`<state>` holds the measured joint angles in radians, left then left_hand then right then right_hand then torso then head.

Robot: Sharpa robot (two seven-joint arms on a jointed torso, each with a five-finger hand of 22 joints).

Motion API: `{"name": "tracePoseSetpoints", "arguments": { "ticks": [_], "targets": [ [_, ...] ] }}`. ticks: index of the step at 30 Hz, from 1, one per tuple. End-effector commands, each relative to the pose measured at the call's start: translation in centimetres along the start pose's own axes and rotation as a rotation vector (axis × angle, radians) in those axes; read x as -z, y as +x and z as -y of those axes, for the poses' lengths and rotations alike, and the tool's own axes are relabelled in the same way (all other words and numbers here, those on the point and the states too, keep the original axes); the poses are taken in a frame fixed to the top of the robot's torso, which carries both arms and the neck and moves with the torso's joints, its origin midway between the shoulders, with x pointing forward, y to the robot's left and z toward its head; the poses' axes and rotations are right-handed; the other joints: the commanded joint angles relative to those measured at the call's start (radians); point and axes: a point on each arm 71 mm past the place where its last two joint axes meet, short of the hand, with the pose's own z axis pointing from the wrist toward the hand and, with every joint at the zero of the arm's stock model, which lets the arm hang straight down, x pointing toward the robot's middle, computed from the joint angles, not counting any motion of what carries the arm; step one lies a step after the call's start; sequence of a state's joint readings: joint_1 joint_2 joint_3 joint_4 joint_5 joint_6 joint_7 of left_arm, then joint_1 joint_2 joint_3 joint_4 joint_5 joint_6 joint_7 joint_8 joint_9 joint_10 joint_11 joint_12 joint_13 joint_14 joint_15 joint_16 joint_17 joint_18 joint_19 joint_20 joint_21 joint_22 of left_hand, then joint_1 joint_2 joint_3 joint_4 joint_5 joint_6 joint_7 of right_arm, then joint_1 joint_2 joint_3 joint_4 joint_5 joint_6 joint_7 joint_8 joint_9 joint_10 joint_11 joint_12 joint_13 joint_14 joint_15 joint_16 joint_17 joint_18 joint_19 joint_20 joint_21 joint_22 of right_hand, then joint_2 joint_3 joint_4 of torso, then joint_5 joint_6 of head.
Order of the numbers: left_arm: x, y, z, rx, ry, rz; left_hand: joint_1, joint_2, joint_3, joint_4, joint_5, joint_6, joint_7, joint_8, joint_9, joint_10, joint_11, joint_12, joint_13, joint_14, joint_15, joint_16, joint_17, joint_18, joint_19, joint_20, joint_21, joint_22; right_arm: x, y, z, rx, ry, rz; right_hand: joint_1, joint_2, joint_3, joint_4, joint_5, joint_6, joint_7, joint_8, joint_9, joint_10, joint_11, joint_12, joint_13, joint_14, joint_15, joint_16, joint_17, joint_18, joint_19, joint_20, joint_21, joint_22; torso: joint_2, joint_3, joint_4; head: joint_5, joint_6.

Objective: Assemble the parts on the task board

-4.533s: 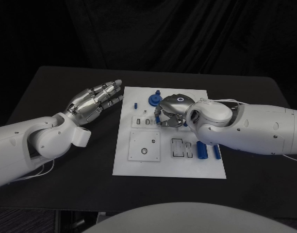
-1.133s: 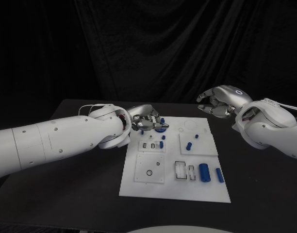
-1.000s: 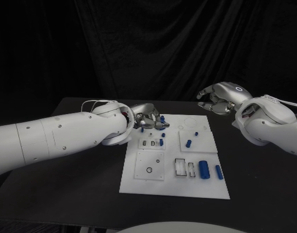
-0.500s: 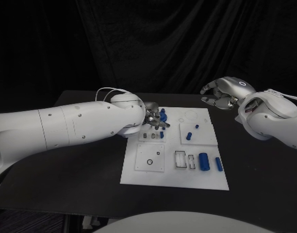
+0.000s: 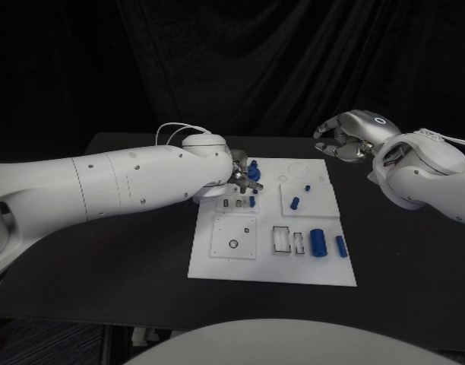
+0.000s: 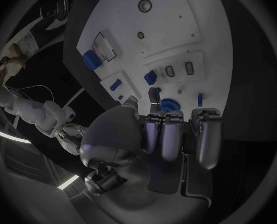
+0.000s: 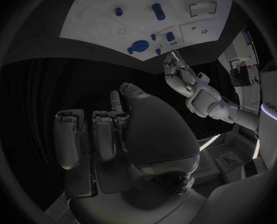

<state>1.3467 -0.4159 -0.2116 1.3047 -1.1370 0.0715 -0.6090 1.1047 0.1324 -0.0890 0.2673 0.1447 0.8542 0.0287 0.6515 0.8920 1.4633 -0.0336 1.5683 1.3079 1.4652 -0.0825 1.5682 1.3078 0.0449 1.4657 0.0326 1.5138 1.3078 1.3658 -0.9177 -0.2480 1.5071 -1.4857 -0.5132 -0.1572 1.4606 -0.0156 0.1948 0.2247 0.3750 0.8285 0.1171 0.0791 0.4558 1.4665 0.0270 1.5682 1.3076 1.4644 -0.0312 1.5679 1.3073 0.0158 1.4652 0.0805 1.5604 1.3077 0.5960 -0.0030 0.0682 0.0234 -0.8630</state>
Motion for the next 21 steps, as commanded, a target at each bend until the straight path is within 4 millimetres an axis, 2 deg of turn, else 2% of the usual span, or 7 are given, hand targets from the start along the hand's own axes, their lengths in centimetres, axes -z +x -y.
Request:
{"name": "tracePoseSetpoints", "arguments": {
  "ticks": [1, 6, 10, 16, 21],
  "targets": [
    [-0.11, -0.14, 0.02, -0.001, -0.02, 0.007, 0.003, 0.002, -0.002, -0.006, -0.006, 0.002, 0.002, -0.009, 0.001, 0.108, -0.005, 0.003, 0.263, 0.106, -0.004, 0.003, 0.263, -0.008, 0.006, -0.006, -0.003, 0.122, -0.01, 0.15, 0.11, 0.002, 0.021, -0.009, 0.005, -0.007, 0.004, 0.001, 0.005, 0.004, 0.004, -0.004, -0.001, 0.104, 0.004, 0.003, 0.263, 0.106, 0.005, 0.003, 0.264, -0.01, 0.091, 0.005, -0.006, 0.256, 0.0, 0.003, 0.0005, -0.001, -0.009],
    [-0.3, -0.21, 0.18, 0.003, -0.022, 0.014, 0.001, 0.002, -0.002, -0.006, -0.006, 0.004, 0.003, -0.016, 0.001, 0.108, -0.004, 0.003, 0.263, 0.106, -0.004, 0.003, 0.263, -0.008, 0.006, -0.006, -0.004, 0.121, -0.09, 0.19, 0.03, 0.003, 0.021, -0.012, 0.004, -0.007, 0.004, 0.002, 0.006, 0.004, 0.004, -0.004, -0.002, 0.104, 0.004, 0.003, 0.263, 0.106, 0.005, 0.003, 0.264, -0.01, 0.091, 0.005, -0.007, 0.256, 0.0, 0.0038, -0.0029, 0.001, -0.01],
    [-0.43, -0.16, 0.27, 0.005, -0.023, 0.016, 0.0, -0.001, -0.003, -0.008, -0.006, 0.013, 0.002, -0.022, 0.004, 0.108, -0.004, 0.003, 0.263, 0.106, -0.004, 0.003, 0.263, -0.008, 0.007, -0.006, -0.004, 0.122, -0.17, 0.25, -0.04, 0.004, 0.021, -0.015, 0.004, -0.007, 0.005, 0.002, 0.007, 0.004, 0.005, -0.004, -0.002, 0.104, 0.004, 0.003, 0.263, 0.106, 0.006, 0.003, 0.264, -0.01, 0.091, 0.005, -0.007, 0.256, -0.002, 0.0041, -0.0013, -0.001, -0.01],
    [-0.64, 0.01, 0.21, 0.004, -0.028, 0.009, -0.001, 0.0, -0.003, -0.008, -0.005, 0.019, 0.001, -0.025, 0.006, 0.108, -0.005, 0.003, 0.263, 0.106, -0.004, 0.003, 0.263, -0.008, 0.007, -0.006, -0.005, 0.122, -0.26, 0.32, -0.1, 0.005, 0.02, -0.021, 0.004, -0.007, 0.005, 0.003, 0.008, 0.005, 0.005, -0.005, -0.003, 0.104, 0.005, 0.003, 0.263, 0.106, 0.006, 0.003, 0.264, -0.01, 0.091, 0.005, -0.007, 0.256, -0.002, 0.0049, -0.0025, 0.002, -0.01],
    [-0.8, 0.25, 0.21, 0.002, -0.03, 0.002, -0.004, 0.002, -0.002, -0.008, -0.004, 0.023, 0.001, -0.035, 0.005, 0.108, -0.005, 0.003, 0.263, 0.106, -0.004, 0.003, 0.263, -0.007, 0.005, -0.006, -0.007, 0.117, -0.31, 0.36, -0.13, 0.005, 0.02, -0.022, 0.003, -0.007, 0.005, 0.003, 0.008, 0.005, 0.005, -0.005, -0.003, 0.104, 0.005, 0.003, 0.263, 0.106, 0.006, 0.003, 0.264, -0.01, 0.09, 0.006, -0.007, 0.255, -0.002, 0.0048, 0.0002, 0.0, -0.01]
  ]
}}
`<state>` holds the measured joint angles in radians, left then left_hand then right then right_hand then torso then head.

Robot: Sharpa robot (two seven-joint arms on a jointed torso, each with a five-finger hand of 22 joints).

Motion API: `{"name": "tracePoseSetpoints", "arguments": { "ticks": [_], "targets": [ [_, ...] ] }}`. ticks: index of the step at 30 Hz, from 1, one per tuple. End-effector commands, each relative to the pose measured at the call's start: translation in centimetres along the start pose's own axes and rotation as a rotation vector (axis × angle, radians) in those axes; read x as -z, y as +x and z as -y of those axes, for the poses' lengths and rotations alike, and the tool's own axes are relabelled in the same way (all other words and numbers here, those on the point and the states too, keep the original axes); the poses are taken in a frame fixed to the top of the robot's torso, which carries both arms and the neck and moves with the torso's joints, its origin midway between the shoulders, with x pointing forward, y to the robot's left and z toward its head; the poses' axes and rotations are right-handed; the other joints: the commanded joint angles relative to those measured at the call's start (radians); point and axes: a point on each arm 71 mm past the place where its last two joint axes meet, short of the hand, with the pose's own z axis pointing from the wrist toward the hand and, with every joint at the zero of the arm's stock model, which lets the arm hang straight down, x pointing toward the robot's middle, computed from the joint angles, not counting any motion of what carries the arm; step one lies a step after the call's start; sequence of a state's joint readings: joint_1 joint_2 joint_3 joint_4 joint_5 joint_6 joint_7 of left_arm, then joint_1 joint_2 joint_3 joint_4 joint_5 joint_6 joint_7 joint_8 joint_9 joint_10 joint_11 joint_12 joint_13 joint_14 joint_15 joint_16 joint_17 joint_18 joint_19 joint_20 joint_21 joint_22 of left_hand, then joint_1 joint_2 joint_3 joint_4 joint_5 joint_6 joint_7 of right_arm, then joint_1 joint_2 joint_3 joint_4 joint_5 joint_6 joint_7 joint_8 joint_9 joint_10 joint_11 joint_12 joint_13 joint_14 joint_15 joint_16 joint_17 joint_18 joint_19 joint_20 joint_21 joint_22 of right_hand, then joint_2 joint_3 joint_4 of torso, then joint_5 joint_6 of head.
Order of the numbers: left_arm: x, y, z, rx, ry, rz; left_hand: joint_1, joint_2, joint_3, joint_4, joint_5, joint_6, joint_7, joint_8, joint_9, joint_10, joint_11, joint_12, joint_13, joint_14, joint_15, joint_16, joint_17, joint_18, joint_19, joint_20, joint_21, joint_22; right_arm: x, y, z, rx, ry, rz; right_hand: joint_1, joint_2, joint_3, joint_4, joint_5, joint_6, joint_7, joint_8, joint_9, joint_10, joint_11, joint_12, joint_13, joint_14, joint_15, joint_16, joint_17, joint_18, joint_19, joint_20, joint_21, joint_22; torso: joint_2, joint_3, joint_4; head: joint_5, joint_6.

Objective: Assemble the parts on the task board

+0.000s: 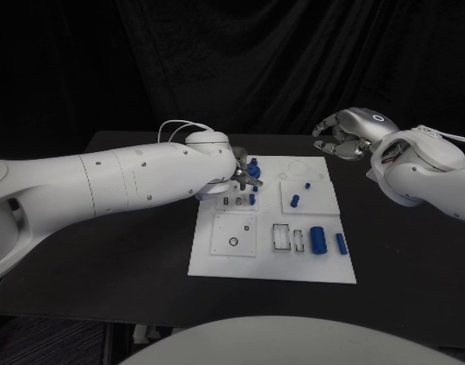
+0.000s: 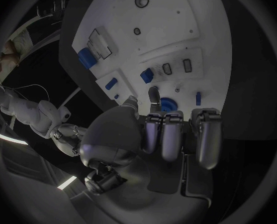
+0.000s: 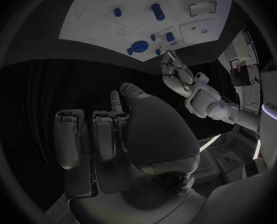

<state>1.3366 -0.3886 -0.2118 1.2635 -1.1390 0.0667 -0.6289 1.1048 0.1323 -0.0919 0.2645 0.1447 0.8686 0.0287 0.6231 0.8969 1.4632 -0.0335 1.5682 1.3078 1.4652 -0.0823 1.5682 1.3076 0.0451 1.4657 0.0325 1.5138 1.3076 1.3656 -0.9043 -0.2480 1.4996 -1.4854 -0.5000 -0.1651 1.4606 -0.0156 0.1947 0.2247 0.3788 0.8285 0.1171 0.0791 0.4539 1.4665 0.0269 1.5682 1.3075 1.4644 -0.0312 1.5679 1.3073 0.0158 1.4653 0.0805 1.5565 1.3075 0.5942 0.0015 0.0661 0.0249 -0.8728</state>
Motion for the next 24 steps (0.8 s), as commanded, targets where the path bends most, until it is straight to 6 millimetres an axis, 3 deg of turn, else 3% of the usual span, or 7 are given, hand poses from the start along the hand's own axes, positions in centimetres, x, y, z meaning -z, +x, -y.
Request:
{"name": "tracePoseSetpoints", "arguments": {
  "ticks": [1, 14, 24],
  "targets": [
    [-0.1, 0.2, 0.2, -0.001, 0.004, -0.003, -0.005, 0.002, 0.001, -0.005, -0.003, 0.011, 0.001, -0.012, -0.001, 0.108, -0.005, 0.003, 0.263, 0.106, -0.004, 0.003, 0.263, -0.006, 0.004, -0.006, -0.008, 0.116, 0.0, 0.2, 0.1, 0.003, 0.018, -0.01, 0.003, -0.006, 0.006, 0.003, 0.004, 0.005, 0.005, -0.005, -0.001, 0.104, 0.005, 0.003, 0.263, 0.106, 0.006, 0.003, 0.263, -0.01, 0.09, 0.006, -0.004, 0.256, -0.001, 0.0005, 0.0028, -0.003, 0.0],
    [-0.7, 1.0, 0.1, 0.008, -0.001, -0.012, 0.0, 0.005, 0.007, -0.014, 0.008, 0.026, 0.001, -0.044, -0.003, 0.108, -0.006, 0.003, 0.263, 0.106, -0.005, 0.003, 0.263, -0.005, 0.002, -0.007, -0.013, 0.111, 0.0, 0.2, 0.1, 0.004, 0.018, -0.016, 0.003, -0.006, 0.006, 0.003, 0.004, 0.005, 0.005, -0.005, -0.001, 0.104, 0.005, 0.003, 0.263, 0.106, 0.006, 0.003, 0.263, -0.01, 0.091, 0.006, -0.003, 0.256, -0.002, 0.0007, 0.0016, 0.002, 0.0],
    [-1.1, 1.6, 0.1, 0.01, 0.0, -0.025, 0.006, 0.007, 0.013, -0.022, 0.015, 0.033, 0.001, -0.064, -0.004, 0.108, -0.006, 0.003, 0.263, 0.106, -0.006, 0.003, 0.263, -0.005, 0.003, -0.007, -0.014, 0.112, -0.1, 0.3, 0.0, 0.005, 0.017, -0.022, 0.003, -0.007, 0.006, 0.004, 0.005, 0.005, 0.005, -0.005, -0.002, 0.104, 0.005, 0.003, 0.263, 0.106, 0.006, 0.003, 0.263, -0.01, 0.089, 0.006, -0.005, 0.255, -0.005, 0.0019, 0.0025, -0.002, 0.0]
  ]
}}
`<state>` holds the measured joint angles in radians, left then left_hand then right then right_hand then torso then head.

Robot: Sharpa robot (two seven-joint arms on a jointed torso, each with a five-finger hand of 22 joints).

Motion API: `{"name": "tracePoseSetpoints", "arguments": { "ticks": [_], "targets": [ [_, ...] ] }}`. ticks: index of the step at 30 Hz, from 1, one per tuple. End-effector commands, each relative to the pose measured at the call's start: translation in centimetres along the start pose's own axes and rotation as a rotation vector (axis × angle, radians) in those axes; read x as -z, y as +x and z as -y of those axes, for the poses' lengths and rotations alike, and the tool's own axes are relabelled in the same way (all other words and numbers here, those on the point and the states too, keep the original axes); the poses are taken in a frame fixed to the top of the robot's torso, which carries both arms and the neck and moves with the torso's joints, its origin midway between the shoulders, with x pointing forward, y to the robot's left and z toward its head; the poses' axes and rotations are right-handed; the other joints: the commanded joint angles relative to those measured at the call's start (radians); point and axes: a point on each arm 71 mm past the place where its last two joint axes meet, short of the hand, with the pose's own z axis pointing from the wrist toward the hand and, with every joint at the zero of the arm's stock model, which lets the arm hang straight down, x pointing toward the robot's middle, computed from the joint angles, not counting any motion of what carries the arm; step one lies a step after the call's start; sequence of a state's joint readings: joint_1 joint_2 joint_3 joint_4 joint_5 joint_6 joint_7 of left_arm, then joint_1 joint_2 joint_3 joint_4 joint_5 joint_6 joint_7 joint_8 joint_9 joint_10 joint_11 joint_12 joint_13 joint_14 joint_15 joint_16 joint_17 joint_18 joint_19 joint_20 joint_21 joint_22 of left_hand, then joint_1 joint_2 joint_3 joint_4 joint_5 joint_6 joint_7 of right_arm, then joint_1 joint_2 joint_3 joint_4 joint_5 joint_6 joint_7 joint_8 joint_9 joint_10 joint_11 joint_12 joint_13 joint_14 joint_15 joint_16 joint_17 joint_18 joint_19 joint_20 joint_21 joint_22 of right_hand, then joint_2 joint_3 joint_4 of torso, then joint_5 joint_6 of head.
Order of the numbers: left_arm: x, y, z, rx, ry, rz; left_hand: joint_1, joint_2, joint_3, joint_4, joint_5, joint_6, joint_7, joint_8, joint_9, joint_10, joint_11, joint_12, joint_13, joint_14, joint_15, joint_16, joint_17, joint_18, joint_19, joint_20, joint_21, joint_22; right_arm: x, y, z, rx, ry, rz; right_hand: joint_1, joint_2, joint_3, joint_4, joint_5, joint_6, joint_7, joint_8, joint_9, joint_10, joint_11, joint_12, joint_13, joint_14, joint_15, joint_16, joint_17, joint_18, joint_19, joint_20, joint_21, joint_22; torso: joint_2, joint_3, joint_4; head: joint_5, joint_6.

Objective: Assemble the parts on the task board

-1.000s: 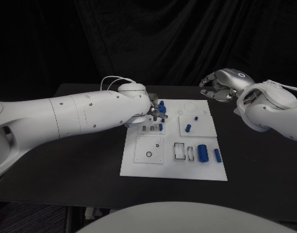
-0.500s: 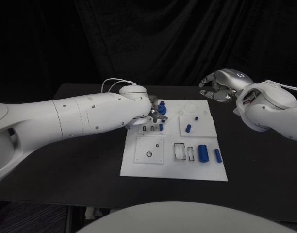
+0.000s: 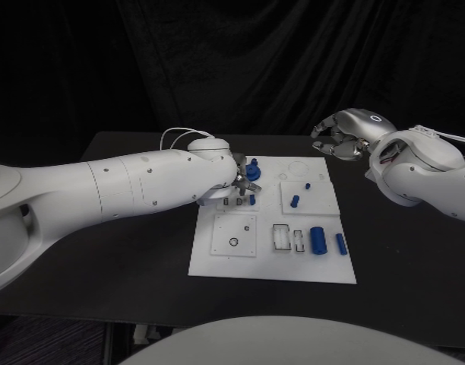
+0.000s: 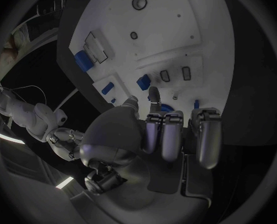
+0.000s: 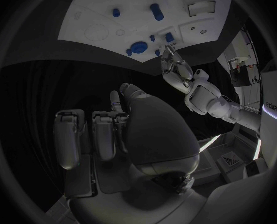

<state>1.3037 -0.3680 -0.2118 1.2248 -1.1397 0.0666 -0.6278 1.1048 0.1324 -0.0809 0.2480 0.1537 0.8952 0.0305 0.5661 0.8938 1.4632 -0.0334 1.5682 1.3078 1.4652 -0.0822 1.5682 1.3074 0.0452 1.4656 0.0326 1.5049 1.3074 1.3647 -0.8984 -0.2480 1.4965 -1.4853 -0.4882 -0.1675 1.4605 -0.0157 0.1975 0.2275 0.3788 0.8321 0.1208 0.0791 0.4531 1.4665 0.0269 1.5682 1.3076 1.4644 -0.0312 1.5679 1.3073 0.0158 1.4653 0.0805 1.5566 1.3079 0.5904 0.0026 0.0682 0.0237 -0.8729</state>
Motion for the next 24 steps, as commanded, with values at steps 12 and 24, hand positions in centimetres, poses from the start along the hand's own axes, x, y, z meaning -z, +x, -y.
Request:
{"name": "tracePoseSetpoints", "arguments": {
  "ticks": [12, 24],
  "targets": [
    [-0.5, 1.3, 0.7, -0.007, 0.034, -0.034, 0.012, 0.012, 0.011, -0.013, 0.013, 0.01, 0.0, -0.024, 0.0, 0.108, -0.006, 0.003, 0.263, 0.106, -0.005, 0.003, 0.263, -0.004, 0.0, -0.007, -0.009, 0.105, 0.0, 0.4, 0.0, 0.004, 0.017, -0.019, 0.003, -0.007, 0.004, 0.001, 0.005, 0.002, 0.002, -0.005, -0.001, 0.104, 0.005, 0.003, 0.263, 0.106, 0.006, 0.003, 0.263, -0.008, 0.085, 0.006, -0.01, 0.253, -0.002, 0.0014, 0.0001, -0.004, 0.0],
    [-0.9, 1.7, 0.6, 0.002, 0.035, -0.035, 0.016, 0.014, 0.017, -0.019, 0.016, 0.01, 0.001, -0.036, 0.001, 0.108, -0.005, 0.003, 0.263, 0.106, -0.005, 0.003, 0.263, -0.003, -0.003, -0.007, -0.012, 0.101, 0.0, 0.4, 0.0, 0.005, 0.019, -0.026, 0.003, -0.007, 0.005, 0.001, 0.006, 0.003, 0.003, -0.005, -0.002, 0.104, 0.006, 0.003, 0.263, 0.106, 0.006, 0.003, 0.263, -0.006, 0.081, 0.006, -0.014, 0.251, -0.003, 0.0022, -0.0004, -0.002, 0.0]
  ]
}}
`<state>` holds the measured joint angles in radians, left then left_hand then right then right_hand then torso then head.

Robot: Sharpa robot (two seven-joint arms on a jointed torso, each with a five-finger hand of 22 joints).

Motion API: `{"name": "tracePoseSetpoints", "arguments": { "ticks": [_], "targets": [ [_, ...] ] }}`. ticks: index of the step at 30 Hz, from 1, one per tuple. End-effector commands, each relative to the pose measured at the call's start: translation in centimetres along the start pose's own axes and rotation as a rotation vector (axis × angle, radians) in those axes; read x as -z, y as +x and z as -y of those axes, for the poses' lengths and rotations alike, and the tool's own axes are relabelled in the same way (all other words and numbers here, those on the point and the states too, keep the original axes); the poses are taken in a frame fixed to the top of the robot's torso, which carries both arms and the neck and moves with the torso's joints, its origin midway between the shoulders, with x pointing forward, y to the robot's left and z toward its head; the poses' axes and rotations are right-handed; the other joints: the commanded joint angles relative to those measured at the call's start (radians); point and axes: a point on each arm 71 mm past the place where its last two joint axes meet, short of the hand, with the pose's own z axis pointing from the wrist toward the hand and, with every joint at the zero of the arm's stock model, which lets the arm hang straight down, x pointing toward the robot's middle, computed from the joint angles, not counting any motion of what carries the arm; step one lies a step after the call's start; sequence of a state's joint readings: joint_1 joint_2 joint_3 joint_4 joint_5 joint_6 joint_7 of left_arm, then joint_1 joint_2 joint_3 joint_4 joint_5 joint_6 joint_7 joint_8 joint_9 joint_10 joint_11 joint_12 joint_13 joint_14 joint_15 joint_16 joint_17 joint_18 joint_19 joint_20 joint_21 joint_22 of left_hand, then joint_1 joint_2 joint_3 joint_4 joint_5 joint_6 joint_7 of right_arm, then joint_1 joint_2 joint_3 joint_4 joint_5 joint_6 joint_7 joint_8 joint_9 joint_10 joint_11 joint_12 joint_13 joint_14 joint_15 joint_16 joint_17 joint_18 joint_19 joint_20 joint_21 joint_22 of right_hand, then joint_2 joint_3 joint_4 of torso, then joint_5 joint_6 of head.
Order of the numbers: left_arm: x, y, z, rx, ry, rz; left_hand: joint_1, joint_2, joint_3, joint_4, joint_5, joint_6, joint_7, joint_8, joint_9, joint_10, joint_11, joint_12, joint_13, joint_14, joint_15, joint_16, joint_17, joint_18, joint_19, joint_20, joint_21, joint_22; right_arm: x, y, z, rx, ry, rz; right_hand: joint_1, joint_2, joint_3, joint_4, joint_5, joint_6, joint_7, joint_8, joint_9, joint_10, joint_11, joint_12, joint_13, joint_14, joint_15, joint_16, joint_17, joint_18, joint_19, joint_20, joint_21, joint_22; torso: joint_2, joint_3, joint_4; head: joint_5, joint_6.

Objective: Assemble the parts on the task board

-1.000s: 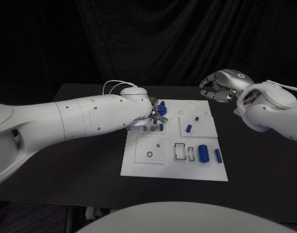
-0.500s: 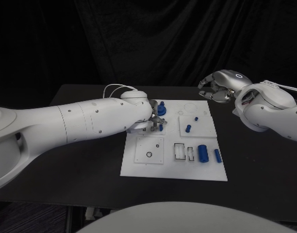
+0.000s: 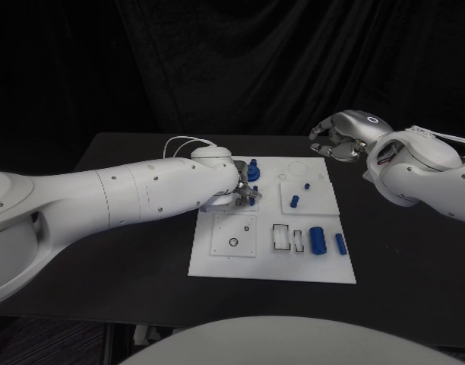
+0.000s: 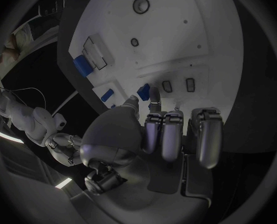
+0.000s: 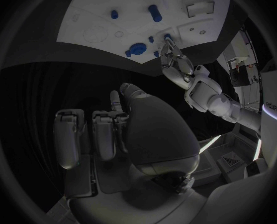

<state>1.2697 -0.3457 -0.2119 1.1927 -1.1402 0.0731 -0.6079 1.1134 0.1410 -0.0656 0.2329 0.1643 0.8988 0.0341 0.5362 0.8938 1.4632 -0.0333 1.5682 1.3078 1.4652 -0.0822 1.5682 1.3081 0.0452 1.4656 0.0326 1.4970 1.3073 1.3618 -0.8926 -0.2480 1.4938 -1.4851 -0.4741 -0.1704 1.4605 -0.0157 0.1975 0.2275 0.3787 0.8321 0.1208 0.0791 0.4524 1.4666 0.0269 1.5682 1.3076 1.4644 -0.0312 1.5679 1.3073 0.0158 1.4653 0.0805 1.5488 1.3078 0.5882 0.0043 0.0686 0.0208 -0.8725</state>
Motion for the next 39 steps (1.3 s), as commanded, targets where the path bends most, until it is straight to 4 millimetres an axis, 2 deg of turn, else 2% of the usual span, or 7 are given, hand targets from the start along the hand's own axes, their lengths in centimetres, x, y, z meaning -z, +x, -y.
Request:
{"name": "tracePoseSetpoints", "arguments": {
  "ticks": [1, 4, 9, 13, 31, 37, 39],
  "targets": [
    [-0.04, 0.15, 0.37, -0.002, 0.025, -0.004, 0.008, 0.006, 0.002, -0.004, 0.007, 0.007, -0.002, -0.007, 0.001, 0.108, -0.005, 0.003, 0.263, 0.106, -0.005, 0.003, 0.263, -0.003, -0.003, -0.007, -0.004, 0.102, 0.08, 0.14, 0.2, 0.004, 0.019, -0.01, 0.003, -0.007, 0.005, 0.001, 0.006, 0.003, 0.003, -0.005, -0.001, 0.104, 0.006, 0.003, 0.263, 0.106, 0.006, 0.003, 0.263, -0.006, 0.081, 0.006, -0.007, 0.251, 0.0, 0.0003, -0.0003, 0.001, 0.0],
    [-0.05, 0.19, 0.4, -0.001, 0.025, -0.004, 0.008, 0.006, 0.003, -0.005, 0.008, 0.007, -0.002, -0.01, 0.001, 0.108, -0.004, 0.003, 0.263, 0.106, -0.004, 0.003, 0.263, -0.003, -0.003, -0.007, -0.005, 0.101, 0.08, 0.16, 0.18, 0.004, 0.02, -0.013, 0.003, -0.007, 0.005, 0.001, 0.006, 0.003, 0.003, -0.005, -0.001, 0.104, 0.006, 0.003, 0.263, 0.106, 0.006, 0.003, 0.263, -0.006, 0.081, 0.006, -0.007, 0.251, 0.0, 0.0002, 0.0016, 0.002, 0.0],
    [-0.05, 0.26, 0.57, -0.001, 0.029, -0.004, 0.008, 0.007, 0.003, -0.005, 0.009, 0.007, -0.001, -0.011, 0.001, 0.108, -0.004, 0.003, 0.263, 0.106, -0.004, 0.003, 0.263, -0.003, -0.003, -0.007, -0.005, 0.102, 0.07, 0.19, 0.12, 0.004, 0.019, -0.017, 0.003, -0.007, 0.006, 0.001, 0.006, 0.003, 0.003, -0.005, -0.001, 0.104, 0.006, 0.003, 0.263, 0.106, 0.007, 0.003, 0.263, -0.006, 0.08, 0.006, -0.008, 0.25, 0.0, 0.0003, -0.0011, 0.006, 0.0],
    [-0.13, 0.26, 0.65, -0.001, 0.031, -0.004, 0.007, 0.008, 0.004, -0.005, 0.01, 0.007, -0.001, -0.013, 0.001, 0.108, -0.004, 0.003, 0.263, 0.106, -0.004, 0.003, 0.263, -0.002, -0.004, -0.006, -0.006, 0.1, 0.04, 0.24, 0.06, 0.004, 0.019, -0.022, 0.003, -0.007, 0.006, 0.001, 0.006, 0.003, 0.003, -0.005, -0.002, 0.104, 0.006, 0.003, 0.263, 0.106, 0.007, 0.003, 0.263, -0.006, 0.079, 0.006, -0.009, 0.25, 0.0, 0.0002, 0.0009, 0.006, 0.0],
    [-0.48, 0.29, 0.66, 0.0, 0.028, -0.005, 0.007, 0.01, 0.011, -0.009, 0.027, 0.01, 0.0, -0.028, 0.004, 0.108, -0.002, 0.003, 0.263, 0.106, -0.003, 0.003, 0.263, -0.001, -0.007, -0.005, -0.009, 0.096, 0.09, 0.31, 0.07, 0.006, 0.024, -0.033, 0.004, -0.006, 0.01, 0.0, 0.007, 0.005, 0.004, -0.006, -0.003, 0.104, 0.007, 0.003, 0.263, 0.106, 0.007, 0.003, 0.263, -0.004, 0.075, 0.007, -0.014, 0.248, -0.001, 0.001, 0.0006, 0.006, 0.0],
    [-0.57, 0.34, 0.58, -0.002, 0.024, -0.01, 0.011, 0.009, 0.021, -0.018, 0.049, 0.014, 0.0, -0.042, 0.01, 0.108, -0.002, 0.003, 0.263, 0.106, -0.002, 0.003, 0.263, -0.001, -0.008, -0.004, -0.012, 0.095, 0.09, 0.33, 0.08, 0.006, 0.025, -0.036, 0.005, -0.006, 0.01, 0.0, 0.008, 0.006, 0.004, -0.005, -0.004, 0.104, 0.007, 0.003, 0.263, 0.106, 0.008, 0.003, 0.263, -0.004, 0.073, 0.007, -0.016, 0.247, -0.001, 0.0013, -0.0003, 0.008, 0.0],
    [-0.58, 0.39, 0.57, -0.003, 0.025, -0.013, 0.018, 0.007, 0.033, -0.029, 0.077, 0.016, -0.001, -0.054, 0.015, 0.108, -0.003, 0.003, 0.263, 0.106, -0.002, 0.003, 0.263, -0.001, -0.008, -0.004, -0.013, 0.095, 0.08, 0.34, 0.08, 0.007, 0.025, -0.037, 0.005, -0.006, 0.01, 0.0, 0.008, 0.006, 0.004, -0.005, -0.004, 0.104, 0.007, 0.003, 0.263, 0.106, 0.008, 0.003, 0.263, -0.004, 0.073, 0.007, -0.016, 0.247, -0.001, 0.0013, -0.0003, 0.009, 0.0]
  ]
}}
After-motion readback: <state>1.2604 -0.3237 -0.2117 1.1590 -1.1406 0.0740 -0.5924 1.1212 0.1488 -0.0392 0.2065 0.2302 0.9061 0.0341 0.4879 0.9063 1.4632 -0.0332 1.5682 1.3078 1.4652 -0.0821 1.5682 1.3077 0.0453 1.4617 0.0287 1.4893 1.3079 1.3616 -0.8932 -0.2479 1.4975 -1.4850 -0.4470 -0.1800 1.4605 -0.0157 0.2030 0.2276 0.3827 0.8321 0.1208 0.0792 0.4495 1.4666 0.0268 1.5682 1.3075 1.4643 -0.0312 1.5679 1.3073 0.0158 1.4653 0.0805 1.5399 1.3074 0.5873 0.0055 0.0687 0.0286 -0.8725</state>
